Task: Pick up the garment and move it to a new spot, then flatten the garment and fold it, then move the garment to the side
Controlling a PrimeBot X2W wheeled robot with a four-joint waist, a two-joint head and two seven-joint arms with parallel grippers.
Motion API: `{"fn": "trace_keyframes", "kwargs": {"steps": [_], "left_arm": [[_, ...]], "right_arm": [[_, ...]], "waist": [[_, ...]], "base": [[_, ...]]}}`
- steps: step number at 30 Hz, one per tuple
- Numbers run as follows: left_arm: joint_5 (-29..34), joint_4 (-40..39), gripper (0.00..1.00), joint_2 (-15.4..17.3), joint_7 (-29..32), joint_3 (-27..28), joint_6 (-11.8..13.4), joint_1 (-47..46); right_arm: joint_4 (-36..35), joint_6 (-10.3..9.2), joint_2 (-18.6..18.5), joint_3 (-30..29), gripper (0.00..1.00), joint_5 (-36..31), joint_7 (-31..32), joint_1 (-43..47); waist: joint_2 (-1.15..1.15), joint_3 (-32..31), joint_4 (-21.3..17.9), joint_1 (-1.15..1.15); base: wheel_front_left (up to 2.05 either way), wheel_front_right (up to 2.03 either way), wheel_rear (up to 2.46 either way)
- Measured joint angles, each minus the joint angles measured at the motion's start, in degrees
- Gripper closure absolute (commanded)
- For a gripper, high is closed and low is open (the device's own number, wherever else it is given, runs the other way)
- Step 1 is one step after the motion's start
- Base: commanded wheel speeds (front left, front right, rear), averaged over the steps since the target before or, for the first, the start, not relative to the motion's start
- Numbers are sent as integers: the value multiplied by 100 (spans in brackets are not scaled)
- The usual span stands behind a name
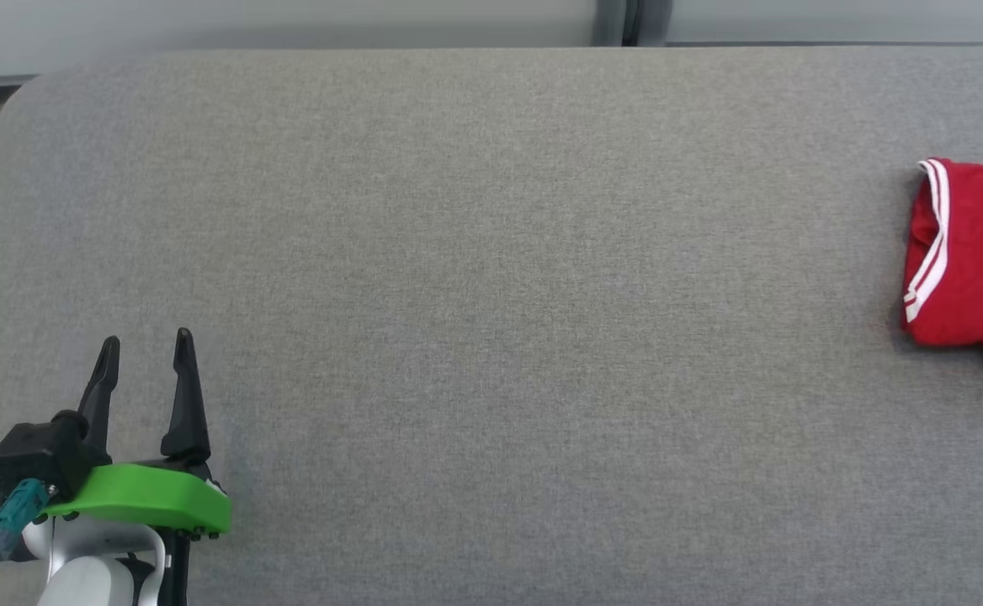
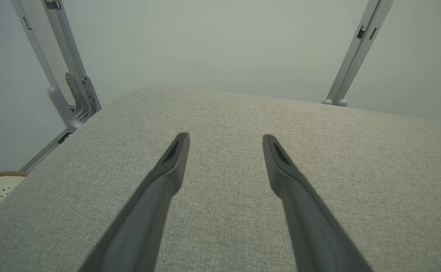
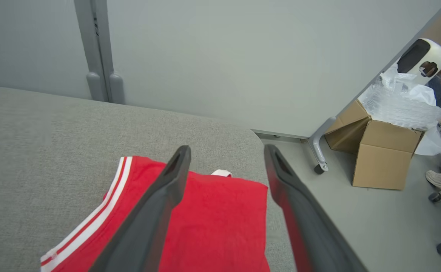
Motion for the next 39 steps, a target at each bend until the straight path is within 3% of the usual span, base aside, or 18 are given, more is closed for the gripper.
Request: {"fn": "trace_keyframes", "kwargs": {"steps": [8,13,18,22,32,39], "left_arm": [[103,322,0,13,-247,142,2,204],[146,552,0,16,-303,157,4,509],[198,737,0,15,-355,121,3,703],[196,876,0,13,-403,172,3,940],[203,1088,0,-23,-454,163,-59,1042],[211,1146,0,-33,-455,337,-59,1050]], "right_arm": [[-379,-3,1146,204,0,-389,-1238,120],[-301,-4,1844,315,0,-492,-1791,721],[-93,-5,2316,339,0,-764,-2329,1312],[-16,-4,2574,483,0,-1121,-2530,1568],[-34,-4,3183,197,0,-1602,-2528,1874],[-681,-4,3377,-49,0,-2202,-2519,1889]], "waist": [[0,-471,-267,0],[0,-759,-411,0],[0,-1019,-502,0],[0,-1188,-559,0],[0,-1380,-595,0],[0,-1416,-512,0]], "base": [[0,0,0],[0,0,0],[0,0,0],[0,0,0],[0,0,0],[0,0,0]]}}
